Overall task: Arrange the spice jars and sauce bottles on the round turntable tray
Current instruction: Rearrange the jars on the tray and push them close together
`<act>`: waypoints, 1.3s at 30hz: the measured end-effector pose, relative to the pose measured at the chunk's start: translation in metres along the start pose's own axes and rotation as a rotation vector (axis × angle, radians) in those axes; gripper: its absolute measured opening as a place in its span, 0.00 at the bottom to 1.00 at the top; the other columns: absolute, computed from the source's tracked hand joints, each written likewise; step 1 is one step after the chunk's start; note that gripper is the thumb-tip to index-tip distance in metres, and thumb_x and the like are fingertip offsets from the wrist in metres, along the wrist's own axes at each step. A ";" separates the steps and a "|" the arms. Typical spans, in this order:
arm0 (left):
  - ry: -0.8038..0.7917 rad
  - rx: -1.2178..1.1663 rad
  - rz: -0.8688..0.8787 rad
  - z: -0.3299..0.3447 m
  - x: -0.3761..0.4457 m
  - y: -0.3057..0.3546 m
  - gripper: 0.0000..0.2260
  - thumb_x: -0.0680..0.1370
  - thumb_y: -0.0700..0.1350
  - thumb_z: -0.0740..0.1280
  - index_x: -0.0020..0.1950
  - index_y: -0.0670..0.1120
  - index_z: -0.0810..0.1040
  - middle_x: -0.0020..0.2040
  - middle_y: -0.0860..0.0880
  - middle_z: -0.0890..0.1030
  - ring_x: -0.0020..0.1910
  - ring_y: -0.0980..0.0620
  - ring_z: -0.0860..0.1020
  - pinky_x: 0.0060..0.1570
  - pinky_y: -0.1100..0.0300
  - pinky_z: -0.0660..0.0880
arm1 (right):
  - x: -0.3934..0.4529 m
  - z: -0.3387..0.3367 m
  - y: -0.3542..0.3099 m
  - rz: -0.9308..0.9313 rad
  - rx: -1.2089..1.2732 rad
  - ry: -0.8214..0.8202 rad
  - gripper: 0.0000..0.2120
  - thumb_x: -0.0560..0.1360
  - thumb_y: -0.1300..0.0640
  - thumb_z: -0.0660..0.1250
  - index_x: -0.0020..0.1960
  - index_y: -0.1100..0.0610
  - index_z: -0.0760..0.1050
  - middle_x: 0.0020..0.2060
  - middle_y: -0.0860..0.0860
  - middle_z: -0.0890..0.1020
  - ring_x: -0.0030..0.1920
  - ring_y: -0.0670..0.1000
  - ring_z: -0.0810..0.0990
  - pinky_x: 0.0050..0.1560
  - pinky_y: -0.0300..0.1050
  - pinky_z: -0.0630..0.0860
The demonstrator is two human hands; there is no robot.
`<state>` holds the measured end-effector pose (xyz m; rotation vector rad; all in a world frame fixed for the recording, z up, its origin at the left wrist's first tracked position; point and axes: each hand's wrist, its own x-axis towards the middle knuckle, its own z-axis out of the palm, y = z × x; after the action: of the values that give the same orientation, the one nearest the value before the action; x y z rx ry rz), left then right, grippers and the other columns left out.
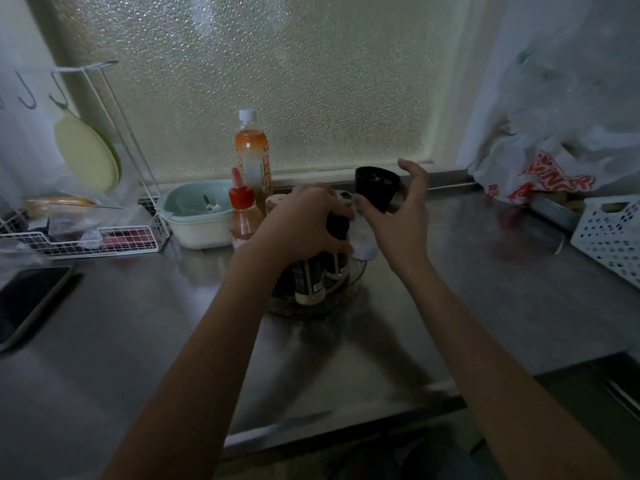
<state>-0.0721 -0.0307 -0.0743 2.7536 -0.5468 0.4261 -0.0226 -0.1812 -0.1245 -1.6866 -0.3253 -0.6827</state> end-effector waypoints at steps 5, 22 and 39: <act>-0.099 0.018 0.018 -0.006 0.000 0.001 0.24 0.66 0.54 0.75 0.60 0.52 0.78 0.57 0.51 0.76 0.53 0.53 0.72 0.50 0.60 0.67 | 0.000 0.007 0.007 0.004 0.022 -0.123 0.34 0.68 0.56 0.76 0.68 0.53 0.63 0.50 0.41 0.77 0.51 0.42 0.81 0.53 0.43 0.80; 0.001 0.012 0.027 -0.006 -0.005 0.000 0.24 0.66 0.53 0.75 0.61 0.52 0.78 0.52 0.51 0.71 0.49 0.51 0.73 0.48 0.55 0.74 | -0.050 -0.001 0.012 -0.221 -0.302 -0.127 0.15 0.72 0.48 0.61 0.53 0.56 0.74 0.48 0.51 0.75 0.50 0.47 0.70 0.51 0.42 0.68; 0.656 -0.116 -0.096 0.035 -0.041 -0.012 0.11 0.78 0.45 0.60 0.56 0.41 0.76 0.53 0.42 0.76 0.50 0.52 0.72 0.50 0.71 0.63 | -0.078 0.011 0.029 0.029 -0.196 -0.297 0.19 0.70 0.54 0.72 0.57 0.56 0.70 0.50 0.52 0.80 0.48 0.51 0.79 0.48 0.49 0.78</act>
<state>-0.0953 -0.0194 -0.1229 2.3170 -0.2549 1.1639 -0.0652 -0.1655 -0.1954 -1.9803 -0.4536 -0.4531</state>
